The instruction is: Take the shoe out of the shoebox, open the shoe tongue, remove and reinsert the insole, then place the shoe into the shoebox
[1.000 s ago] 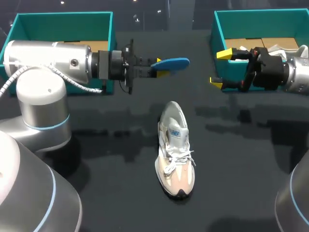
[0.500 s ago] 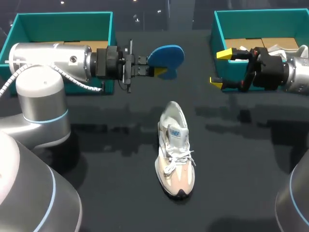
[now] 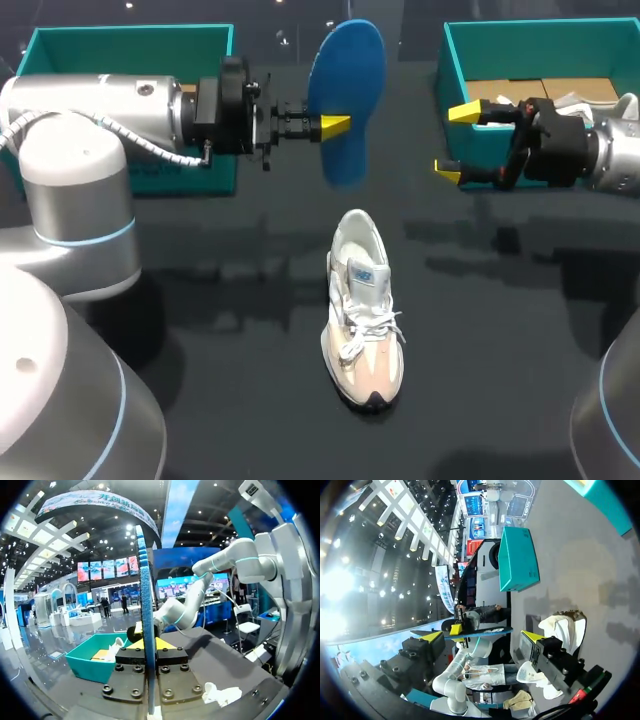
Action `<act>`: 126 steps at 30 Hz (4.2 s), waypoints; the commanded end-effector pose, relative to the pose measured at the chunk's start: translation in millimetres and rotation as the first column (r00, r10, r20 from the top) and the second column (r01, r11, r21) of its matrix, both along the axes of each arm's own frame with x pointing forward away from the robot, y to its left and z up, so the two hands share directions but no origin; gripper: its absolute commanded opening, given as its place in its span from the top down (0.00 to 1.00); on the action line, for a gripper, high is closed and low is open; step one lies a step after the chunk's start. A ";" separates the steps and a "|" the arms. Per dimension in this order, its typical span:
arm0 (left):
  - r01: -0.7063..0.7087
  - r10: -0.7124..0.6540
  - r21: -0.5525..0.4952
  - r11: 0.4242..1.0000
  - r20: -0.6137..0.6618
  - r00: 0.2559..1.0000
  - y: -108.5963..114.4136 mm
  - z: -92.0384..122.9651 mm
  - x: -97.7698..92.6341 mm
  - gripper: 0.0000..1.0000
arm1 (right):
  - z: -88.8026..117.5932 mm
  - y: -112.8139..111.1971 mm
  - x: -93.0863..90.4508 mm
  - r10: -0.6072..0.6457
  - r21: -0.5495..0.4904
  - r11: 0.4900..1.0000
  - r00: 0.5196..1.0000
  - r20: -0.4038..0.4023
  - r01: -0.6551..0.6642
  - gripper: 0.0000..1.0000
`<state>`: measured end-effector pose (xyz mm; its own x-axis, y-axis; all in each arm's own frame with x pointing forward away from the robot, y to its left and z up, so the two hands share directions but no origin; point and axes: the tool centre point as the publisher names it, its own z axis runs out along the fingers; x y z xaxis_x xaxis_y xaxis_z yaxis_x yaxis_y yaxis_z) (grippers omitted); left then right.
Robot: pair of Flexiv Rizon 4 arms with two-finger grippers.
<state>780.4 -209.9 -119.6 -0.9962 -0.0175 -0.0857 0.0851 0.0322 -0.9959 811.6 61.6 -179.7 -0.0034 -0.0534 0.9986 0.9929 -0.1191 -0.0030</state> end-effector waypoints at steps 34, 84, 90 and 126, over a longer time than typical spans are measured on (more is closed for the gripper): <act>-0.098 0.087 0.065 0.993 -0.966 0.244 -19.6 -19.8 -1.6 1.00 | 0.3 0.1 -1.3 -0.001 -0.003 1.000 1.000 0.000 0.001 0.00; -0.154 0.058 0.069 0.986 -0.995 -0.076 -28.2 -64.7 23.1 1.00 | 86.5 14.7 -7.8 -0.029 -0.793 0.608 0.999 0.015 0.030 0.00; -0.154 0.058 0.069 0.986 -0.995 -0.076 -28.2 -64.7 23.1 1.00 | 103.5 29.8 -9.1 -0.004 -0.876 0.482 1.000 0.015 0.015 0.00; -0.154 0.058 0.069 0.986 -0.995 -0.076 -28.2 -64.7 23.1 1.00 | 124.8 144.0 -36.6 0.060 -0.992 -0.124 0.997 -0.039 -0.032 0.00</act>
